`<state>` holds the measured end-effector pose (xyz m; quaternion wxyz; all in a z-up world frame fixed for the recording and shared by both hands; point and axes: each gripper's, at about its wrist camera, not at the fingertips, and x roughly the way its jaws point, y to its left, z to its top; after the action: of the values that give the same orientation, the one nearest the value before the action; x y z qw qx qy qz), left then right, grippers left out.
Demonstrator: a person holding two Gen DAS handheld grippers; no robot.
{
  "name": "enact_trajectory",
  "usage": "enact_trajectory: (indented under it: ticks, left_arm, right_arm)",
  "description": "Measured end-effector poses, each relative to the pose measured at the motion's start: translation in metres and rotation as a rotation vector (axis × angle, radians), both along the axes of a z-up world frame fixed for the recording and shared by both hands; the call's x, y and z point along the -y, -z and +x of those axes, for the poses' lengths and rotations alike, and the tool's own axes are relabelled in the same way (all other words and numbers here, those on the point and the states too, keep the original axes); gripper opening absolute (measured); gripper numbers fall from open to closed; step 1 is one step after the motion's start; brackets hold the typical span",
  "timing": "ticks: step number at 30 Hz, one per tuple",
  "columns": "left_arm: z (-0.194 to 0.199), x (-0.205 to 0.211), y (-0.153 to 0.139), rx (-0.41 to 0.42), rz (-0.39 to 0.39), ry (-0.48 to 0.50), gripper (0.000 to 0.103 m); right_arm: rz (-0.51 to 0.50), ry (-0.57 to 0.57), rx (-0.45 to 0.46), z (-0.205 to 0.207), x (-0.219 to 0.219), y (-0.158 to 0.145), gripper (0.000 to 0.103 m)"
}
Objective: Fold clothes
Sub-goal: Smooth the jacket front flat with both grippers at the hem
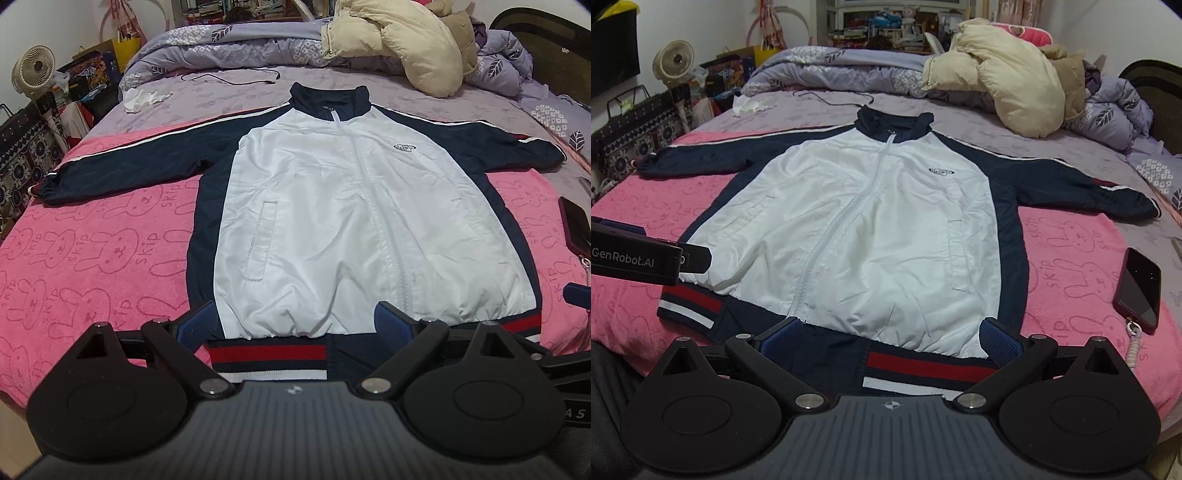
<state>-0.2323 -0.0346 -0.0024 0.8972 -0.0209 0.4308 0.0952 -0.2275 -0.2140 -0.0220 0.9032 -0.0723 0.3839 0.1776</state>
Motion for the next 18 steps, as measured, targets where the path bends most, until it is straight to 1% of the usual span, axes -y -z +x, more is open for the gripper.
enact_trajectory:
  ticks: [4, 18]
  left_arm:
    - [-0.003, 0.0, -0.002, 0.003, -0.003, 0.0, 0.094]
    - [-0.008, 0.008, -0.001, -0.005, 0.0, 0.01, 0.094]
  right_arm:
    - [0.019, 0.01, -0.001, -0.004, 0.006, -0.004, 0.103]
    - [0.015, 0.001, 0.022, -0.015, 0.008, -0.013, 0.103]
